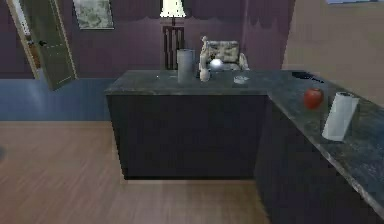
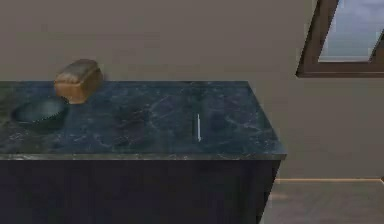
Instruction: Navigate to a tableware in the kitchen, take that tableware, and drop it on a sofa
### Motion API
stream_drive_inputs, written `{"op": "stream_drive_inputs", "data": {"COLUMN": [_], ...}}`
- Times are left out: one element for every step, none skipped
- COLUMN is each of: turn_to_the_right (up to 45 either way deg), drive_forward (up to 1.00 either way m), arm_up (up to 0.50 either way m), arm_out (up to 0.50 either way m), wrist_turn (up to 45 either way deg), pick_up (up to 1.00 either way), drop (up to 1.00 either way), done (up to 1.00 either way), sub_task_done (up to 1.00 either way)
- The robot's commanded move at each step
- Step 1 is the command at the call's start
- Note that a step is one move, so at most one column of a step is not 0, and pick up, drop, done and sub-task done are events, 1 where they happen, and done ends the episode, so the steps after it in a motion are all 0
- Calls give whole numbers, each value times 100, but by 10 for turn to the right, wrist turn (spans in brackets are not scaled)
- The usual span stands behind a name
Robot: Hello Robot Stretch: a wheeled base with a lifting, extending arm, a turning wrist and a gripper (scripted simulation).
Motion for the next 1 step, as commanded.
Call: {"op": "stream_drive_inputs", "data": {"turn_to_the_right": [-330], "drive_forward": [0], "arm_up": [0], "arm_out": [0], "wrist_turn": [0], "pick_up": [0], "drop": [0], "done": [0], "sub_task_done": [0]}}
